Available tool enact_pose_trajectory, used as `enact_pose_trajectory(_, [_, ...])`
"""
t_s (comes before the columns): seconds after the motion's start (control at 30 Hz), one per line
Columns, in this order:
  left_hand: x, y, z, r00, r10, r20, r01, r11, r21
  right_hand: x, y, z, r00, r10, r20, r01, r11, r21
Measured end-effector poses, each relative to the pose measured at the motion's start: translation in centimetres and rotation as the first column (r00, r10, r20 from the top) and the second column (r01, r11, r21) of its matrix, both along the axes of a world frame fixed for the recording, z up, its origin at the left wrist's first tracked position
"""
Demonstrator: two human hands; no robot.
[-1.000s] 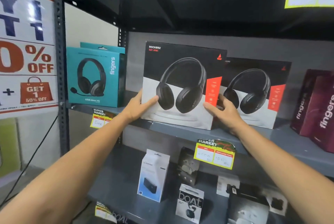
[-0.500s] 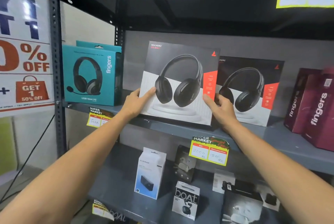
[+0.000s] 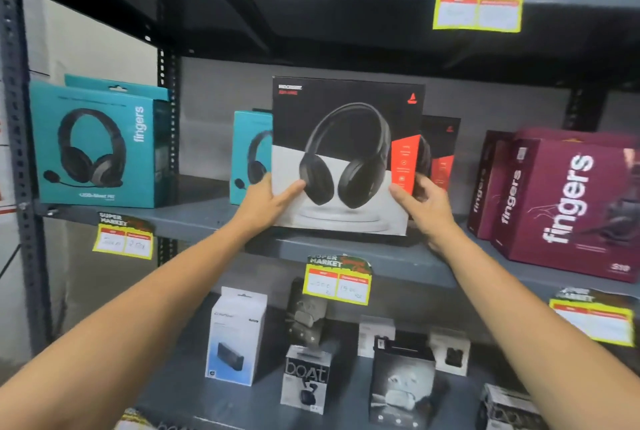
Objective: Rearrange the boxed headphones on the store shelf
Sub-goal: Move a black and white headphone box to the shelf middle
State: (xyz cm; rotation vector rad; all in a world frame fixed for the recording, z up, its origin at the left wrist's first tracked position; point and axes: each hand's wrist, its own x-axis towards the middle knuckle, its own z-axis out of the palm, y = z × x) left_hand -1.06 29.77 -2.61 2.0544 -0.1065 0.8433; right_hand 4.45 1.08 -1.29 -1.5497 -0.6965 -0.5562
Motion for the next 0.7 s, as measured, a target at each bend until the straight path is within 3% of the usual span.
enact_pose_trajectory(0.23, [3.6,-8.3,2.0,0.989,-0.123,-0.083,0.126,0.992,0.028,0.5,-8.1,0.7,0.988,-0.157,0.013,0.157,0.988,0.009])
enact_pose_trajectory(0.43, [4.9,-8.6,0.1,0.963,-0.167,-0.212,0.18,0.983,0.046,1.8,-8.9,-1.6,0.987,-0.148,-0.06,0.142,0.985,-0.096])
enact_pose_trajectory(0.7, [5.0,-8.4,0.2,0.957,-0.18,-0.226,0.197,0.979,0.054,1.8,-9.1,-1.8,0.981,-0.151,-0.123,0.138,0.985,-0.108])
